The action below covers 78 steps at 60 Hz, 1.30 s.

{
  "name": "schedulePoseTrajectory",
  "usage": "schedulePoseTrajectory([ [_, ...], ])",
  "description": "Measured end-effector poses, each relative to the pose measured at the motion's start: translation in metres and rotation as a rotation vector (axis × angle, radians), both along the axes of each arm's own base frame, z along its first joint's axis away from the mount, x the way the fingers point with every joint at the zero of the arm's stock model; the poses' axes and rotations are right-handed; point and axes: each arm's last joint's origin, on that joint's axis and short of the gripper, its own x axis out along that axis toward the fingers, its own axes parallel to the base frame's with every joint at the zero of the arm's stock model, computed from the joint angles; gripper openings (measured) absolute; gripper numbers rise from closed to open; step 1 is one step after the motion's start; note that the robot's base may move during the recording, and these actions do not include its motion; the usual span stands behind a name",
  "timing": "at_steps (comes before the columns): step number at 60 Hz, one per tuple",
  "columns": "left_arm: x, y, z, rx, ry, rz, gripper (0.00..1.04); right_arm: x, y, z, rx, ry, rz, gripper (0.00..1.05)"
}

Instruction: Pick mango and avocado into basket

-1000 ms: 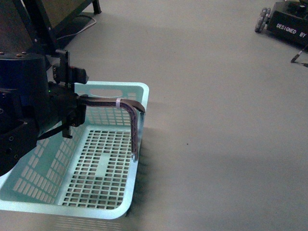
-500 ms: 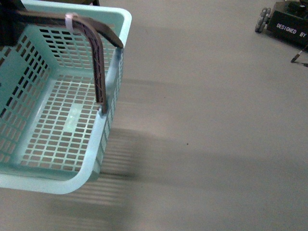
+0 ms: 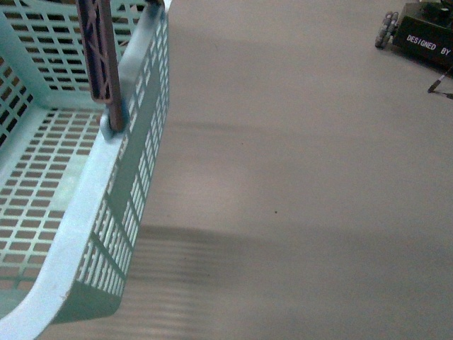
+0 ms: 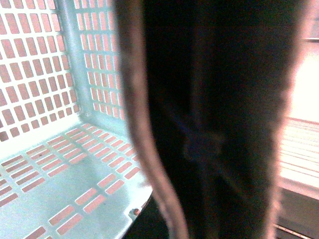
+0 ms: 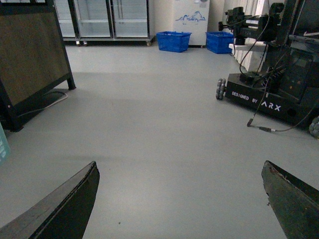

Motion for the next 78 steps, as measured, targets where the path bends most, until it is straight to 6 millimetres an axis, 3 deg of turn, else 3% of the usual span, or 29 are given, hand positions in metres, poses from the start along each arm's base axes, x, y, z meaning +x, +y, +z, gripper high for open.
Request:
schedulePoseTrajectory([
  [7,-0.013,-0.009,0.023,-0.006,-0.050,-0.012,0.06,0.000,0.000,0.000,0.000,0.000,0.000,0.97],
  [18,-0.016,-0.011,0.032,0.013,-0.054,-0.028,0.06,0.000,0.000,0.000,0.000,0.000,0.000,0.97],
  [32,-0.017,-0.009,0.034,0.088,-0.062,-0.013,0.06,0.000,0.000,0.000,0.000,0.000,0.000,0.97],
  [78,-0.017,-0.009,0.035,0.084,-0.061,-0.026,0.06,0.000,0.000,0.000,0.000,0.000,0.000,0.97],
])
